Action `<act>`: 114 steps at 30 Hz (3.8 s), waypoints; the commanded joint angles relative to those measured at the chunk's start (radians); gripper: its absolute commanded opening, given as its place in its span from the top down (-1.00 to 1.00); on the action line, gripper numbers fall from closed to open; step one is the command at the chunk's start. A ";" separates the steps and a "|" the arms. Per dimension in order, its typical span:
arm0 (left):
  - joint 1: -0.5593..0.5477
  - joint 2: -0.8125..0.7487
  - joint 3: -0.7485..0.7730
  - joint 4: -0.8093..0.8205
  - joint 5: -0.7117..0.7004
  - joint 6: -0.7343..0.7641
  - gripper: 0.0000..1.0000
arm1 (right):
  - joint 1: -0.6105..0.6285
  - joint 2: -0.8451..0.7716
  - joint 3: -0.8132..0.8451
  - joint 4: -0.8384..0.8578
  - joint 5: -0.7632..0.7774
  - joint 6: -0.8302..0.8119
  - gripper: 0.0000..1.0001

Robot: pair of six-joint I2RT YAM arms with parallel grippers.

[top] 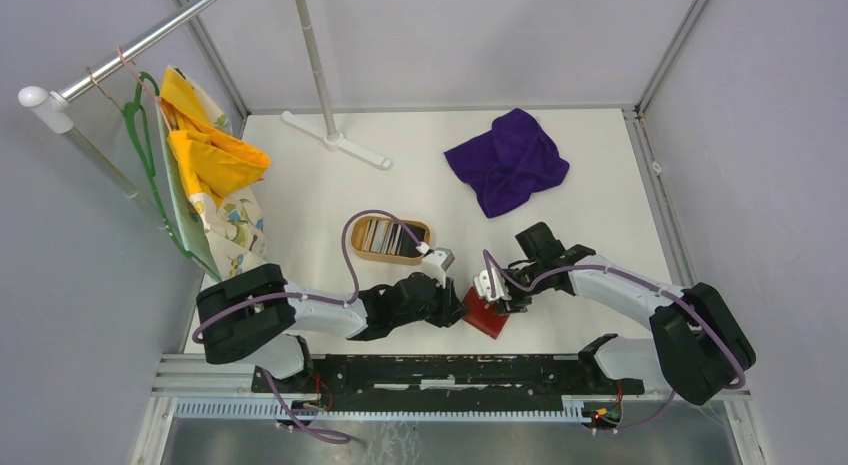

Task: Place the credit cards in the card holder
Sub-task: Open the card holder at the center of the board.

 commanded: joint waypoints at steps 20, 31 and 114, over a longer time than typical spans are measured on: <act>0.000 0.023 0.034 0.043 -0.020 -0.003 0.27 | -0.042 -0.058 0.059 0.056 -0.078 0.152 1.00; 0.001 -0.023 -0.003 0.162 0.014 -0.134 -0.45 | -0.161 -0.147 0.028 0.172 -0.246 0.357 1.00; 0.177 0.235 0.391 -0.210 0.258 0.107 0.96 | -0.061 -0.360 -0.169 0.178 -0.050 0.077 -0.02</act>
